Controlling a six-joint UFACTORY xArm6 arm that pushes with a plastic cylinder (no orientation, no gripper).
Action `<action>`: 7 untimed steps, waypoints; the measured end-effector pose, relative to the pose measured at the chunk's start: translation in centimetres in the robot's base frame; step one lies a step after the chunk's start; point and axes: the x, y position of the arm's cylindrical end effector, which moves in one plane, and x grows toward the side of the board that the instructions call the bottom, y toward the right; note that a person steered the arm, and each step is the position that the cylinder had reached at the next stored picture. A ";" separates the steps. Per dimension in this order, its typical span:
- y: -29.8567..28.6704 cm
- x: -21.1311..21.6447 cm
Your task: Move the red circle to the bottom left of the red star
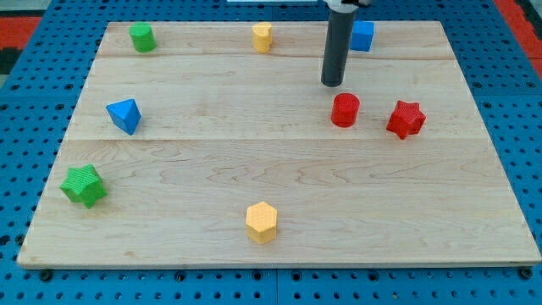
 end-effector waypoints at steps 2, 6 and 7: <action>4.3 6.3; 0.0 9.5; -2.9 10.1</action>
